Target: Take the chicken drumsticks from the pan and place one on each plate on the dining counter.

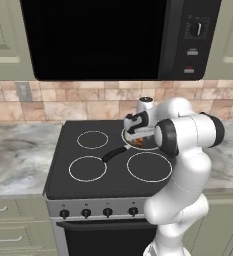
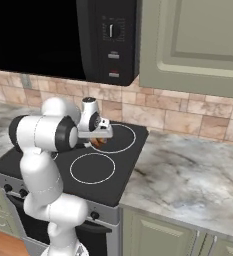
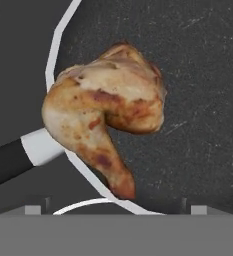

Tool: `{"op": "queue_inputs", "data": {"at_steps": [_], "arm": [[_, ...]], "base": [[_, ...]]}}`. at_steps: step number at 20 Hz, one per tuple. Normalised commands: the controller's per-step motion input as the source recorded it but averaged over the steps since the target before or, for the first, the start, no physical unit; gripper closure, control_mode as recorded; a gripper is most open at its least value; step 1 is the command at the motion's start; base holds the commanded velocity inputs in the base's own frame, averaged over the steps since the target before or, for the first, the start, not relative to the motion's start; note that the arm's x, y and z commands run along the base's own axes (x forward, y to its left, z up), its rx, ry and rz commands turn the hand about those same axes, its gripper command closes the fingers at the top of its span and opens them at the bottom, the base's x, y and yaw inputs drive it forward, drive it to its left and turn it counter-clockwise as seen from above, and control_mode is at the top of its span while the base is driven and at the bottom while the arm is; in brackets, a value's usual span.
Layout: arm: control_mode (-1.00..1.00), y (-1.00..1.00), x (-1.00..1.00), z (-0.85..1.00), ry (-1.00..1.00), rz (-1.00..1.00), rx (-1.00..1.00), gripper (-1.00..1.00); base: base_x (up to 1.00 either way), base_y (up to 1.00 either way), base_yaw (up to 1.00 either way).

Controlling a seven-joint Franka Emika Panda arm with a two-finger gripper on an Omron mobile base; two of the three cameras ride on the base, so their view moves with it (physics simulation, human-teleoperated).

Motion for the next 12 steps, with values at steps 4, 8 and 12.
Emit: {"op": "queue_inputs", "data": {"at_steps": [4,8,12], "arm": [[-1.00,0.00,0.16,-0.26,0.00,0.00,0.00,-1.00],[-1.00,0.00,0.02,-0.28,0.00,0.00,0.00,-1.00],[-1.00,0.00,0.05,-0.22,0.00,0.00,0.00,-1.00]], "base": [[0.00,0.00,0.00],[0.00,0.00,0.00],[0.00,0.00,0.00]]}}
